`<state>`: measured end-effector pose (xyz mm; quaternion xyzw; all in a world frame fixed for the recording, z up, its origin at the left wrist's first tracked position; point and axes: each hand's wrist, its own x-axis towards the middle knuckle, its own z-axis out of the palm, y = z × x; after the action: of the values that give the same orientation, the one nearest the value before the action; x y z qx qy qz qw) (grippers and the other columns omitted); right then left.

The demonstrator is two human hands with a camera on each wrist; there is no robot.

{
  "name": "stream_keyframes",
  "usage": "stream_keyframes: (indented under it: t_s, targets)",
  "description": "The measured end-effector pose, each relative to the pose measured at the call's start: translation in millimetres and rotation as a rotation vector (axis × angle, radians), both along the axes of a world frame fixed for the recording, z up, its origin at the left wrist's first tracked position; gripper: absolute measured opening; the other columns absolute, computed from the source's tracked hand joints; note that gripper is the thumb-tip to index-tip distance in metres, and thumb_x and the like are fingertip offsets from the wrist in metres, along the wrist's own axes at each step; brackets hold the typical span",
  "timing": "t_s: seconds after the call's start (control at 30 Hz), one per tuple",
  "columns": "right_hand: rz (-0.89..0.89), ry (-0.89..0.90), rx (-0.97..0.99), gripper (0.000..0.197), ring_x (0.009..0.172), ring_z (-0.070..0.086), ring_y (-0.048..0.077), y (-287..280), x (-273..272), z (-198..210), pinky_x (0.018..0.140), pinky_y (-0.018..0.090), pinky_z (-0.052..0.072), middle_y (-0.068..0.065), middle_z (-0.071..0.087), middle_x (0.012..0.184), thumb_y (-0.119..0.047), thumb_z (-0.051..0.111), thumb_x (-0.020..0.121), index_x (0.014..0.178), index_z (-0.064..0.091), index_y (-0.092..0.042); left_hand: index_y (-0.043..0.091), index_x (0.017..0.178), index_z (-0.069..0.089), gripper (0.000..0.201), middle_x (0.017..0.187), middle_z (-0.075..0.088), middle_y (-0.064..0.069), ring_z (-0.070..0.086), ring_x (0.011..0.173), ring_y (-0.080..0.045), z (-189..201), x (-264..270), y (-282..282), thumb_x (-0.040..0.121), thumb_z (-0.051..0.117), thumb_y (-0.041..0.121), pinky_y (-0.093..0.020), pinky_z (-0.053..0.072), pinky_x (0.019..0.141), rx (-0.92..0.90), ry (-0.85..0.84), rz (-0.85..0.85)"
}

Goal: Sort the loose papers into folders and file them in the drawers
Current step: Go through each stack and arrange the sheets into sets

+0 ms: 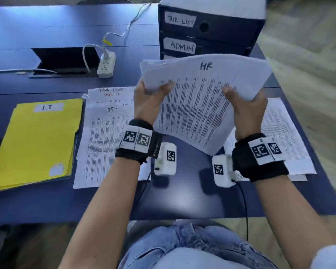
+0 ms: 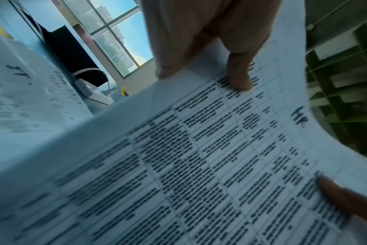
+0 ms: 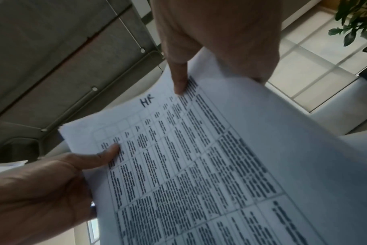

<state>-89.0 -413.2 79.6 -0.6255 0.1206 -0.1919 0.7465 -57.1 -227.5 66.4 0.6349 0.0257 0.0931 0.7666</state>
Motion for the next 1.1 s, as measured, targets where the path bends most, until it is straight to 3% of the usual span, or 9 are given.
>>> stream_keyframes:
  t_s: [0.17, 0.27, 0.37, 0.47, 0.63, 0.73, 0.83, 0.97, 1.1]
  targets:
    - [-0.055, -0.128, -0.073, 0.018, 0.079, 0.065, 0.011, -1.9, 7.4, 17.1, 0.076, 0.034, 0.056, -0.008, 0.068, 0.081, -0.006, 0.072, 0.075, 0.087, 0.062, -0.015, 0.019, 0.09, 0.054, 0.029, 0.091, 0.061, -0.001, 0.061, 0.085, -0.012, 26.7, 4.8, -2.7, 0.073, 0.073, 0.005, -0.019, 0.052, 0.071, 0.055, -0.092, 0.073]
    - [-0.074, -0.185, -0.072, 0.033, 0.086, 0.064, 0.009, -7.3, 10.2, 11.3, 0.081, 0.034, 0.055, -0.003, 0.065, 0.092, -0.005, 0.074, 0.074, 0.099, 0.054, -0.015, 0.013, 0.098, 0.055, 0.03, 0.098, 0.062, -0.009, 0.061, 0.09, -0.016, 23.5, 2.9, 2.7, 0.074, 0.07, 0.004, -0.02, 0.051, 0.074, -0.006, -0.117, 0.027]
    - [0.005, 0.035, -0.161, 0.032, 0.088, 0.064, 0.006, -5.8, 5.6, -28.7, 0.082, 0.027, 0.053, -0.007, 0.063, 0.095, -0.009, 0.07, 0.08, 0.108, 0.054, -0.012, 0.0, 0.114, 0.056, 0.04, 0.105, 0.064, -0.01, 0.062, 0.094, -0.016, -11.6, -6.3, 2.9, 0.077, 0.071, 0.008, -0.019, 0.054, 0.075, 0.132, 0.1, -0.068]
    - [0.06, 0.192, -0.259, 0.032, 0.094, 0.057, 0.014, -6.3, 2.6, -65.5, 0.083, 0.028, 0.048, -0.004, 0.059, 0.097, -0.01, 0.058, 0.09, 0.12, 0.051, -0.002, 0.002, 0.115, 0.059, 0.04, 0.101, 0.065, -0.004, 0.062, 0.096, -0.019, -47.9, -12.4, -2.6, 0.077, 0.071, 0.011, -0.033, 0.054, 0.087, 0.284, 0.276, -0.073]
    - [-0.011, 0.221, -0.335, 0.031, 0.09, 0.052, 0.013, -10.2, 23.6, -72.7, 0.059, -0.001, 0.039, 0.002, 0.05, 0.106, -0.004, 0.054, 0.091, 0.118, 0.037, -0.004, 0.015, 0.105, 0.057, 0.033, 0.097, 0.063, -0.002, 0.061, 0.089, -0.017, -57.9, 2.3, -10.7, 0.076, 0.073, 0.012, -0.023, 0.05, 0.074, 0.322, 0.355, 0.02]
    - [0.058, 0.309, -0.456, 0.039, 0.083, 0.052, 0.017, -9.5, 37.0, -85.3, 0.053, 0.006, 0.039, 0.004, 0.048, 0.102, 0.003, 0.048, 0.091, 0.125, 0.031, -0.003, 0.009, 0.113, 0.055, 0.041, 0.102, 0.064, -0.007, 0.062, 0.091, -0.021, -74.6, 12.1, -7.1, 0.077, 0.074, 0.016, -0.03, 0.052, 0.079, 0.429, 0.484, 0.052]
    - [0.196, 0.452, -0.641, 0.043, 0.083, 0.052, 0.024, -11.9, 42.2, -105.4, 0.064, 0.025, 0.037, 0.008, 0.05, 0.092, 0.008, 0.041, 0.09, 0.129, 0.029, -0.005, 0.005, 0.116, 0.053, 0.042, 0.111, 0.064, -0.014, 0.062, 0.101, -0.028, -96.5, 15.8, -6.9, 0.079, 0.071, 0.014, -0.034, 0.051, 0.088, 0.564, 0.629, 0.088]
    - [0.4, 0.652, -0.854, 0.052, 0.125, 0.04, 0.033, -9.3, 46.8, -121.3, 0.093, 0.031, 0.035, 0.02, 0.038, 0.138, 0.005, 0.045, 0.089, 0.139, 0.03, -0.001, 0.006, 0.126, 0.037, 0.046, 0.113, 0.059, -0.018, 0.059, 0.097, -0.032, -108.1, 17.0, -10.7, 0.084, 0.057, 0.001, -0.035, 0.049, 0.082, 0.693, 0.718, 0.139]
    - [0.409, 0.796, -1.05, 0.048, 0.127, 0.029, 0.036, 0.3, 47.1, -129.1, 0.094, 0.041, 0.036, 0.02, 0.031, 0.137, 0.0, 0.049, 0.086, 0.132, 0.035, -0.003, 0.006, 0.137, 0.023, 0.062, 0.127, 0.046, -0.018, 0.054, 0.11, -0.033, -110.1, 14.1, -18.5, 0.084, 0.052, -0.007, -0.038, 0.046, 0.091, 0.815, 0.717, 0.083]
